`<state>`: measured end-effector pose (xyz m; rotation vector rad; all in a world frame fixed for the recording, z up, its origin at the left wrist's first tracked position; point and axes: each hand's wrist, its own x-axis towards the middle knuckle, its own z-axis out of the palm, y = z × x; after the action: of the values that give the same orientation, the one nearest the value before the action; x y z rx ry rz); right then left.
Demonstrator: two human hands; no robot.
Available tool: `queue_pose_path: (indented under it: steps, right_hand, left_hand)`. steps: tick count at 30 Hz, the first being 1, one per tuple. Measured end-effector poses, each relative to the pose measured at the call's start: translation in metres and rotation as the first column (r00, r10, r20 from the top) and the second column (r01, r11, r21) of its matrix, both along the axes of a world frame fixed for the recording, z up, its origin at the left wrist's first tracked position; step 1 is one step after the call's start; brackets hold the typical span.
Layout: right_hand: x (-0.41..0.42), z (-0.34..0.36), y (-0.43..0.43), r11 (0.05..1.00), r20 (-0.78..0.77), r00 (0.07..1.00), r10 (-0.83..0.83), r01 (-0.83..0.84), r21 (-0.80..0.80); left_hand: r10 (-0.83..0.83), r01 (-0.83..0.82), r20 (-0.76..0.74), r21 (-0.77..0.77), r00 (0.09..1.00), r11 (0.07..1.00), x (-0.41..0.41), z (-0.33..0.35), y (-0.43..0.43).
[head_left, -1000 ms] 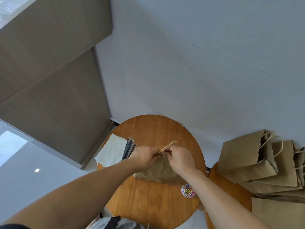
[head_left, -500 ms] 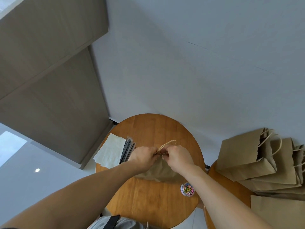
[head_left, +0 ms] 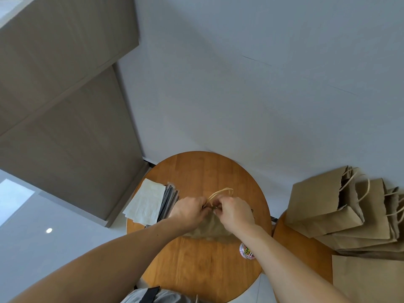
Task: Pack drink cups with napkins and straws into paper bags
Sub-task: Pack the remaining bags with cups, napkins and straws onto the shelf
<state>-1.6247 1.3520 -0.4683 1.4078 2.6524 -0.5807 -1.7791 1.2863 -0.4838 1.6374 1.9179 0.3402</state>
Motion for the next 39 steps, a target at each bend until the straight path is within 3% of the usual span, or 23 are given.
queue_pose_path:
  steps: [3, 5, 8, 14, 18, 22, 25, 33, 39]
  right_hand:
    - [0.014, 0.004, -0.011, 0.998, -0.229, 0.973, 0.018, -0.005, 0.057]
    - [0.029, 0.005, -0.02, 0.989, -0.429, 0.902, 0.058, 0.007, 0.149]
    - [0.055, 0.002, -0.025, 0.964, -0.515, 0.856, 0.045, 0.098, 0.246]
    - [0.087, -0.021, -0.017, 0.952, -0.289, 0.908, -0.304, 0.277, -0.132]
    - [0.085, -0.044, -0.017, 0.818, -0.331, 0.773, -0.541, 0.39, -0.424]
    - [0.08, -0.053, -0.017, 0.704, -0.408, 0.591, -0.696, 0.451, -0.548]
    - [0.079, -0.056, -0.021, 0.67, -0.356, 0.596, -0.72, 0.461, -0.582]
    - [0.067, -0.036, -0.039, 0.767, -0.448, 0.623, -0.641, 0.502, -0.4]
    - [0.039, 0.01, -0.051, 0.813, -0.531, 0.635, -0.561, 0.543, -0.21]
  left_hand:
    - [-0.023, 0.024, 0.052, -0.018, 0.998, 1.0, -0.005, 0.004, 0.005]
    - [-0.007, 0.008, 0.082, -0.021, 0.997, 1.0, -0.011, 0.005, 0.004]
    - [0.025, -0.021, 0.097, -0.043, 0.995, 0.999, -0.024, 0.001, -0.005]
    - [0.215, -0.183, 0.188, -0.178, 0.958, 0.967, -0.05, -0.016, -0.029]
    - [0.241, -0.195, 0.19, -0.235, 0.952, 0.952, -0.05, -0.023, -0.034]
    - [0.286, -0.252, 0.123, -0.237, 0.95, 0.938, -0.043, -0.025, -0.032]
    - [0.307, -0.276, 0.099, -0.241, 0.947, 0.93, -0.04, -0.026, -0.035]
    - [0.38, -0.344, 0.175, -0.202, 0.909, 0.917, -0.05, 0.002, -0.05]
    - [0.349, -0.352, 0.383, -0.066, 0.855, 0.934, -0.08, 0.062, -0.069]
